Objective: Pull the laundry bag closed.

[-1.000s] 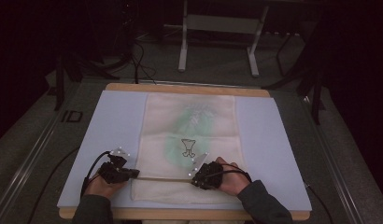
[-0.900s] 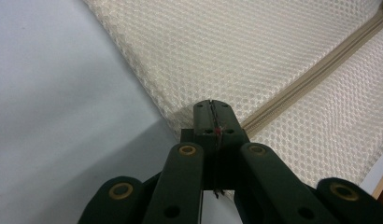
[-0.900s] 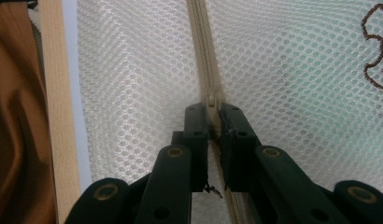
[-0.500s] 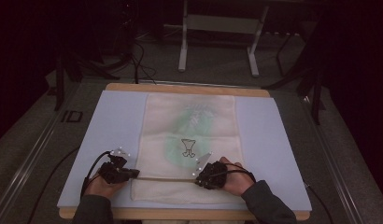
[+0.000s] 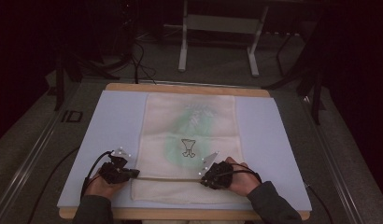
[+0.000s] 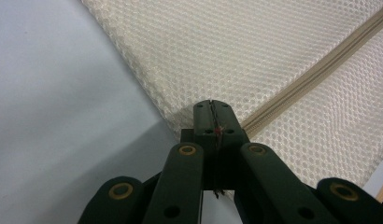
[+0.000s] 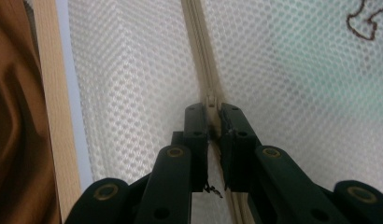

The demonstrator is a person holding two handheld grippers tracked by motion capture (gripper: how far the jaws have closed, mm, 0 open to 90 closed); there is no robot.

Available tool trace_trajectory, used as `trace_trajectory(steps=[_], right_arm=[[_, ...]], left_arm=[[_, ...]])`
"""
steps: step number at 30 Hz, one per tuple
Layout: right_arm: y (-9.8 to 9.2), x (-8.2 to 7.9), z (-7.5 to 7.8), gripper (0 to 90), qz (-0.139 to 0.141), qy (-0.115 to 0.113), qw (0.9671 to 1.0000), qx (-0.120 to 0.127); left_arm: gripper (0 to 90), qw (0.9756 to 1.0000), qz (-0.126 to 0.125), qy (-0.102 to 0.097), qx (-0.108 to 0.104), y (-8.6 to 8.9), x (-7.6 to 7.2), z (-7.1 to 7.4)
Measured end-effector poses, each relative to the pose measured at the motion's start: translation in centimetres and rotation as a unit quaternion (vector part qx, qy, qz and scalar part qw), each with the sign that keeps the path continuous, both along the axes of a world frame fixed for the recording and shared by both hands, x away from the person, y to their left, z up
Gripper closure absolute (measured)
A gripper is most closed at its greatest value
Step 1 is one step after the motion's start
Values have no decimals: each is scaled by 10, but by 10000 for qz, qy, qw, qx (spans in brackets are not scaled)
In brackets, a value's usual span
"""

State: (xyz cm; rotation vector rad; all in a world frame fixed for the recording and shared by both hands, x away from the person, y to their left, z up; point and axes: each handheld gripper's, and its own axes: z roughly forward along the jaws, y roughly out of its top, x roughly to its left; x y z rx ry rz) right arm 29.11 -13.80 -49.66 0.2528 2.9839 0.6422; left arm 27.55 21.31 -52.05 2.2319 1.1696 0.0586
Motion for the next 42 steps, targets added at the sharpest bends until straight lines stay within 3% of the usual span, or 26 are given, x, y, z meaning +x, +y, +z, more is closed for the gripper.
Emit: trace_trajectory(steps=[42], right_arm=[[-40,2,1,824,-280,35,9995,-154]], left_arm=[[900,10000,10,29,-37,1,1,0]])
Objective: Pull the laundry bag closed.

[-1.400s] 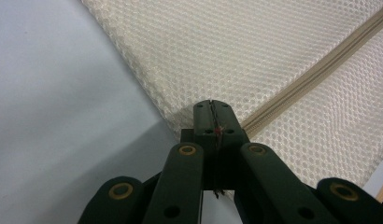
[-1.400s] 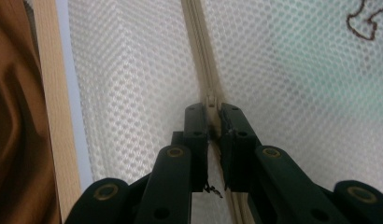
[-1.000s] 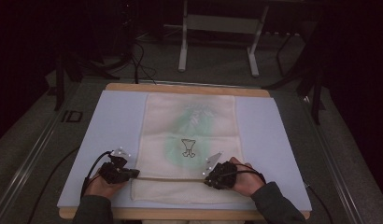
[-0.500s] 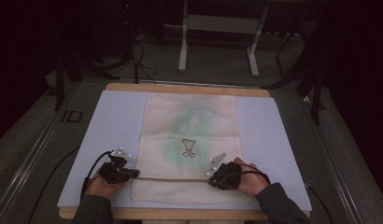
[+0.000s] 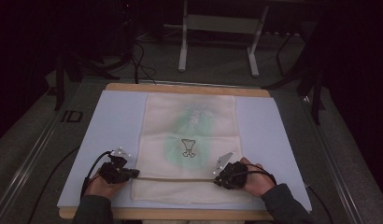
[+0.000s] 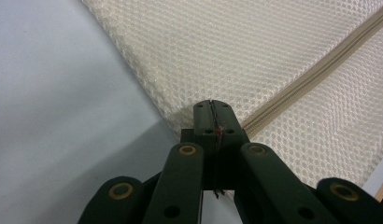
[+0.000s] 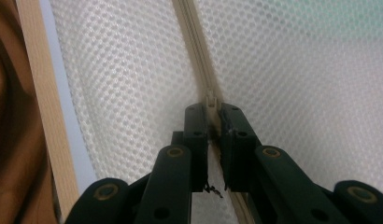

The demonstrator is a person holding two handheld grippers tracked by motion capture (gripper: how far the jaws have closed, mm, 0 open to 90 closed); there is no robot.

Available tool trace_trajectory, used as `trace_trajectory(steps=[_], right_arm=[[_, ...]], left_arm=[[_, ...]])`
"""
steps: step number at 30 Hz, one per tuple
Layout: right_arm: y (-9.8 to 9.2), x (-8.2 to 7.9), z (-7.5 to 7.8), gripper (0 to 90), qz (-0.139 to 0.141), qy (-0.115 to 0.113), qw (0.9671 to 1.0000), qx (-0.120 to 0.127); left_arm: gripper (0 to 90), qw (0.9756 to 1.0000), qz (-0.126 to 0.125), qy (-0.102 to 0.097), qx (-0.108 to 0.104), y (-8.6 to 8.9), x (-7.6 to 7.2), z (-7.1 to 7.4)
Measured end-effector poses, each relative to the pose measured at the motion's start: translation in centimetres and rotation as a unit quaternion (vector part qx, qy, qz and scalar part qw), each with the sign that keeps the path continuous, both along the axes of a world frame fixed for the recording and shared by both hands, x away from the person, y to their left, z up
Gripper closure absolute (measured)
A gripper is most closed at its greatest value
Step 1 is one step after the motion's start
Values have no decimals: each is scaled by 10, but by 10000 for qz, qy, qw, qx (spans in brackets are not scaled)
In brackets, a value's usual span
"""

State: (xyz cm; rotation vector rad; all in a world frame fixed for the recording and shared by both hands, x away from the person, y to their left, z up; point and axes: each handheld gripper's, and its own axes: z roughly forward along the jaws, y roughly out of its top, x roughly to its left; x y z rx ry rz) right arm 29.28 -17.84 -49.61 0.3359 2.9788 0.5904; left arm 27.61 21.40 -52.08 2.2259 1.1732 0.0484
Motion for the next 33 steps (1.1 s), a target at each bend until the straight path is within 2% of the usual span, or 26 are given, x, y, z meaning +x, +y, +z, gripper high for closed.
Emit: trace_trajectory(steps=[11,33], right_arm=[[-6,0,-1,824,-40,24,10000,28],[-30,-2,1,824,-244,44,9997,75]], left_arm=[[900,10000,-11,-8,1,0,0,0],[900,10000,-12,-10,13,0,0,0]])
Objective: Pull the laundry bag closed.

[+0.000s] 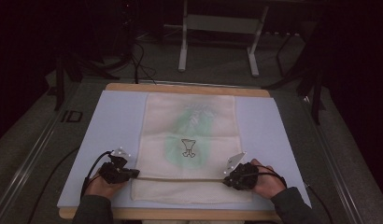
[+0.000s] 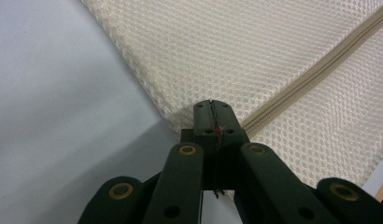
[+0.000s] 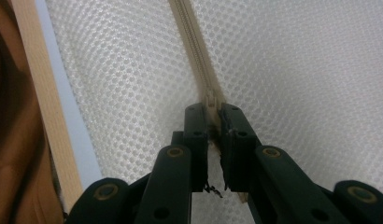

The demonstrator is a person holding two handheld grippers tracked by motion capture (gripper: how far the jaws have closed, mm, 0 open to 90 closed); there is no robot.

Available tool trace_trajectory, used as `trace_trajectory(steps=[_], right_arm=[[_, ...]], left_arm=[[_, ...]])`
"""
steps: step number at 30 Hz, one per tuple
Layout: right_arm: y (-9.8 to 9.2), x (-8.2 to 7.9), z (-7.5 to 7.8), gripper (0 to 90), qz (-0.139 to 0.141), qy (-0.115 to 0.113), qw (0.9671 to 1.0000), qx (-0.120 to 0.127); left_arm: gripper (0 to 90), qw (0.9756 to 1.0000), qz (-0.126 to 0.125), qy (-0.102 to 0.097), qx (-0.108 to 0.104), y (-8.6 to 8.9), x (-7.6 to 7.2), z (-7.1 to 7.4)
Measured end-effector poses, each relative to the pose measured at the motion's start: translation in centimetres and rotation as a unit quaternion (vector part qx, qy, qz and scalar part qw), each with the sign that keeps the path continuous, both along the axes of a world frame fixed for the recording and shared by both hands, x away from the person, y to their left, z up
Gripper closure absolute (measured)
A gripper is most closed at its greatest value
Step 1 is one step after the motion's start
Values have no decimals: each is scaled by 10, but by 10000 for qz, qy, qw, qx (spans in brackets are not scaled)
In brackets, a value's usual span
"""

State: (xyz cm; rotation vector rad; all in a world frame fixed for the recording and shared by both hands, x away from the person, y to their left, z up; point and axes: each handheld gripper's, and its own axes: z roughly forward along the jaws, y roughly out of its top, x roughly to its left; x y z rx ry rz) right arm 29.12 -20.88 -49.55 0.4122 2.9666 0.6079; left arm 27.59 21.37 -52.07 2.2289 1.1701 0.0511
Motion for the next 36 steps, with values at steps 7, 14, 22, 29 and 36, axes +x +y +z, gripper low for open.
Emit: trace_trajectory(steps=[7,14,22,29,36], right_arm=[[-10,-1,2,823,-94,50,9999,5],[-11,-1,1,823,-72,40,10000,-55],[-20,1,3,824,-146,40,9999,-80],[-35,4,7,824,-237,95,9997,50],[-43,5,6,824,-349,26,9989,-306]], left_arm=[[900,10000,1,7,-13,0,0,0],[900,10000,1,3,-7,0,0,0],[900,10000,-1,1,9,0,0,0],[900,10000,7,-7,42,-1,0,0],[900,10000,0,-7,39,-1,0,0]])
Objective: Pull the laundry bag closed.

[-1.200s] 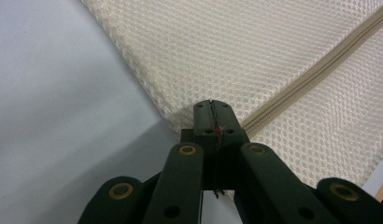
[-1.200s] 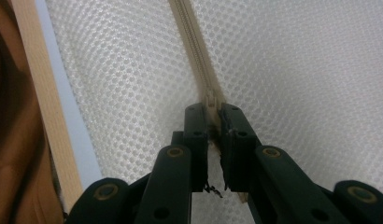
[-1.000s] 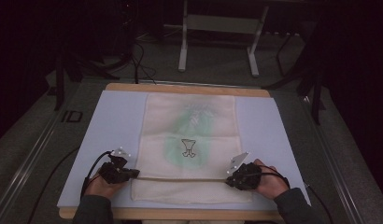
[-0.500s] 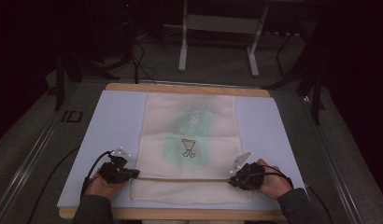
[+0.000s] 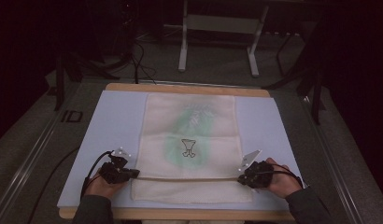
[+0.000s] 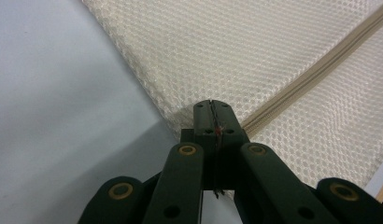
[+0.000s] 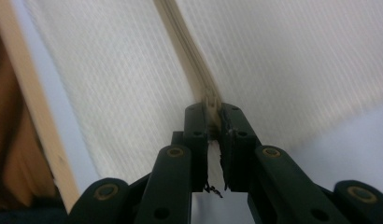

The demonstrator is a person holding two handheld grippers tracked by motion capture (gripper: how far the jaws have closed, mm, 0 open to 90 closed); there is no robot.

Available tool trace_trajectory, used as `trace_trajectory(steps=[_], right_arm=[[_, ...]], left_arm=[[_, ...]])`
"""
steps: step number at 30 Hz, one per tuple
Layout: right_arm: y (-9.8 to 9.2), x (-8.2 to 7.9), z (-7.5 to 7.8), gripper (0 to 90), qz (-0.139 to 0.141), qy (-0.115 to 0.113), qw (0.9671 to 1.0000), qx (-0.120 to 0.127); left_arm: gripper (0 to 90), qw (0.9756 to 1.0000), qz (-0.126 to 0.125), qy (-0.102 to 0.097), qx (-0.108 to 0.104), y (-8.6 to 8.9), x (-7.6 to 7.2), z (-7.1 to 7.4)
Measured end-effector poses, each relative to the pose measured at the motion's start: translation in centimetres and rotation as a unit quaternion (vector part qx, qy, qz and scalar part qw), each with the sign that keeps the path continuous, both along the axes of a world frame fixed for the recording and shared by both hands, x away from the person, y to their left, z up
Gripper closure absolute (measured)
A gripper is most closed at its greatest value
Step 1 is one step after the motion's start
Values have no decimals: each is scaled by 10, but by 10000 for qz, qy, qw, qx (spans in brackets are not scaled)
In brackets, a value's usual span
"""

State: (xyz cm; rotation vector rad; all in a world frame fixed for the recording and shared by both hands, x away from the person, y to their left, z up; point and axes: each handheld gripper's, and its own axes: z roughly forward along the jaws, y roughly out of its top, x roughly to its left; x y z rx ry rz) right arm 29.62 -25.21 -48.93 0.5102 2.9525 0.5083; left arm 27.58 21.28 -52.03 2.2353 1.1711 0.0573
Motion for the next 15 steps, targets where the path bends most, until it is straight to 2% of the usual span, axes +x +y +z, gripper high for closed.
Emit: trace_trajectory(steps=[2,4,8,13,15], right_arm=[[-12,0,-1,824,-91,56,9998,154],[-18,-2,1,824,-160,104,9990,407],[-15,-1,-3,823,-119,84,9996,249],[-18,0,-5,817,-201,108,9988,423],[-18,0,-6,807,-221,134,9986,456]], left_arm=[[900,10000,-3,7,-3,0,0,0],[900,10000,2,14,-7,0,0,0],[900,10000,9,-5,-1,0,0,0],[900,10000,-2,-3,-54,1,0,-1],[900,10000,-13,-17,-10,0,0,0]])
